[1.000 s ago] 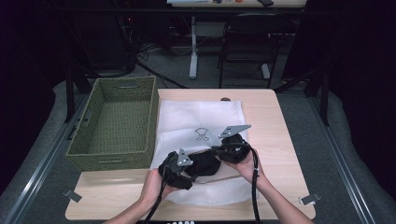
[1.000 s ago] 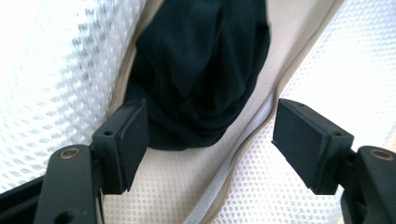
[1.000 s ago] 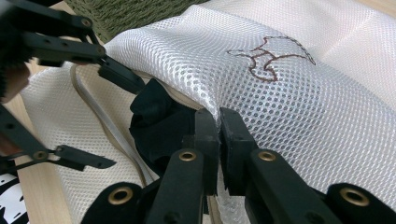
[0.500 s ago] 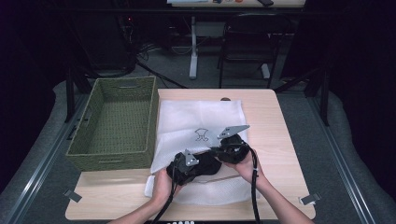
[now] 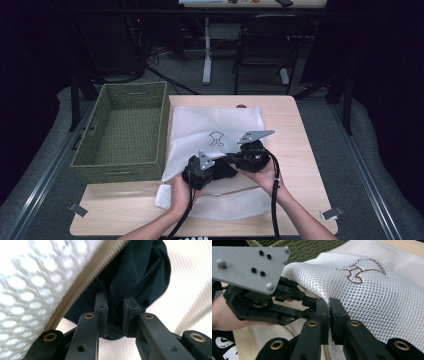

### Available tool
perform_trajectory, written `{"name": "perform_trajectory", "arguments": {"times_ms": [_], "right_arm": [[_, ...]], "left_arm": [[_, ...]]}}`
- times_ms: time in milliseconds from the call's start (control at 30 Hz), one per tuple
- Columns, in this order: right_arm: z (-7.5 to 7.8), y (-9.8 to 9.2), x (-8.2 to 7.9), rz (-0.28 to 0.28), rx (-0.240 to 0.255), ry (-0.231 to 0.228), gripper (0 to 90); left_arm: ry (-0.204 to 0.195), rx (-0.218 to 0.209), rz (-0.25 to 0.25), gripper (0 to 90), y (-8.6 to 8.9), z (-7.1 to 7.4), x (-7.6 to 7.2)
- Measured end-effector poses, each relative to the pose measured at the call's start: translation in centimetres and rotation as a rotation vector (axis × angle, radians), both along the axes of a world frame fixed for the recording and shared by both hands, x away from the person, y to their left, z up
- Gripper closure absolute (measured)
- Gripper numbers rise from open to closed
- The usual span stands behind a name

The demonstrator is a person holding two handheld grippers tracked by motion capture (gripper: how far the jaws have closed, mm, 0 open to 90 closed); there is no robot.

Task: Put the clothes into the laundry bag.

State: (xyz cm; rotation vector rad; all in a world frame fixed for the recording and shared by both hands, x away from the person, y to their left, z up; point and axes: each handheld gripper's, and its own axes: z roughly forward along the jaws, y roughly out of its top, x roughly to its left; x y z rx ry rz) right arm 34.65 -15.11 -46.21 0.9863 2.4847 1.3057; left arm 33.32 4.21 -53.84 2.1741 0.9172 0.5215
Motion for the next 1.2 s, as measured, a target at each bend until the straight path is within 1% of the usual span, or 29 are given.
{"name": "perform_trajectory", "arguments": {"times_ms": [33, 67, 100, 167, 233, 267, 300, 367, 433, 500, 533, 567, 600, 633, 667, 700, 733, 767, 800, 833, 867, 900, 933, 1067, 1100, 1133, 1200], "right_arm": [[0.1, 0.0, 0.0, -0.001, 0.0, 0.0, 87.0], [0.1, 0.0, 0.0, -0.001, 0.0, 0.0, 87.0], [0.0, -0.1, 0.0, -0.001, -0.003, 0.005, 86.9], [-0.1, -0.1, 0.1, 0.0, -0.01, 0.009, 86.9], [-0.7, -0.2, 0.4, -0.009, -0.029, 0.034, 86.8], [-0.7, -0.2, 0.4, -0.009, -0.029, 0.034, 86.8], [-1.3, -0.4, 0.5, -0.006, -0.05, 0.057, 86.8], [-1.5, -0.4, 0.5, -0.008, -0.05, 0.063, 86.7], [-1.7, -0.4, 0.6, 0.0, -0.064, 0.071, 86.7], [-1.9, -0.4, 0.6, 0.005, -0.075, 0.08, 86.7], [-1.9, -0.4, 0.6, 0.005, -0.075, 0.08, 86.7], [-2.0, -0.4, 0.6, 0.008, -0.078, 0.085, 86.6], [-2.0, -0.4, 0.6, 0.008, -0.078, 0.085, 86.6], [-2.1, -0.4, 0.6, 0.007, -0.081, 0.092, 86.6], [-2.2, -0.5, 0.6, 0.011, -0.086, 0.094, 86.7], [-2.2, -0.6, 0.6, 0.007, -0.088, 0.098, 86.7], [-2.2, -0.6, 0.6, 0.007, -0.088, 0.098, 86.7], [-2.3, -0.6, 0.7, 0.01, -0.091, 0.102, 86.6], [-2.3, -0.6, 0.7, 0.01, -0.091, 0.102, 86.6], [-2.5, -0.6, 0.7, 0.01, -0.096, 0.106, 86.6], [-2.5, -0.6, 0.7, 0.01, -0.096, 0.106, 86.6], [-2.6, -0.6, 0.6, 0.016, -0.106, 0.113, 86.6], [-2.6, -0.6, 0.6, 0.016, -0.106, 0.113, 86.6], [-2.6, -0.6, 0.6, 0.02, -0.108, 0.114, 86.5], [-2.6, -0.7, 0.5, 0.019, -0.11, 0.117, 86.5], [-2.6, -0.8, 0.6, 0.02, -0.11, 0.115, 86.5], [-2.6, -0.9, 0.5, 0.02, -0.115, 0.119, 86.5]], "left_arm": [[0.001, -0.017, 0.016, 77.7, -0.3, 0.0, 0.3], [0.001, -0.017, 0.016, 77.7, -0.3, 0.0, 0.3], [-0.001, -0.043, 0.035, 77.7, -0.4, 0.0, 0.6], [0.006, -0.046, 0.04, 77.6, -0.5, 0.0, 0.8], [0.01, -0.057, 0.047, 77.0, -0.6, -0.3, 1.1], [0.018, -0.06, 0.05, 77.0, -0.6, -0.4, 1.1], [0.025, -0.063, 0.05, 76.3, -0.7, -0.6, 1.1], [0.031, -0.066, 0.047, 76.0, -0.7, -0.6, 1.2], [0.04, -0.066, 0.039, 74.1, -0.7, -0.6, 1.2], [0.056, -0.058, 0.015, 67.1, -0.6, -0.5, 1.0], [0.056, -0.058, 0.015, 65.2, -0.6, -0.5, 1.0], [0.072, -0.052, -0.02, 63.1, -0.4, -0.2, 0.6], [0.072, -0.052, -0.02, 60.4, -0.4, -0.2, 0.6], [0.069, -0.037, -0.046, 58.0, 0.0, -0.1, 0.1], [0.069, -0.037, -0.046, 55.6, 0.0, -0.1, 0.1], [0.085, -0.023, -0.07, 52.1, 0.4, 0.1, -0.4], [0.085, -0.023, -0.07, 49.2, 0.4, 0.1, -0.4], [0.1, -0.015, -0.091, 46.0, 0.9, 0.4, -0.8], [0.1, -0.015, -0.091, 43.7, 0.9, 0.4, -0.8], [0.11, -0.011, -0.102, 41.1, 1.1, 0.5, -1.1], [0.121, -0.009, -0.114, 41.1, 1.3, 0.7, -1.3], [0.132, -0.007, -0.134, 37.6, 1.7, 1.2, -1.7], [0.132, -0.007, -0.134, 36.3, 1.7, 1.2, -1.7], [0.151, -0.006, -0.172, 33.1, 3.1, 2.4, -2.8], [0.168, -0.005, -0.192, 31.5, 3.7, 2.8, -3.1], [0.173, -0.005, -0.193, 29.4, 4.4, 3.0, -3.4], [0.18, 0.012, -0.196, 26.2, 5.5, 3.2, -3.9]]}}
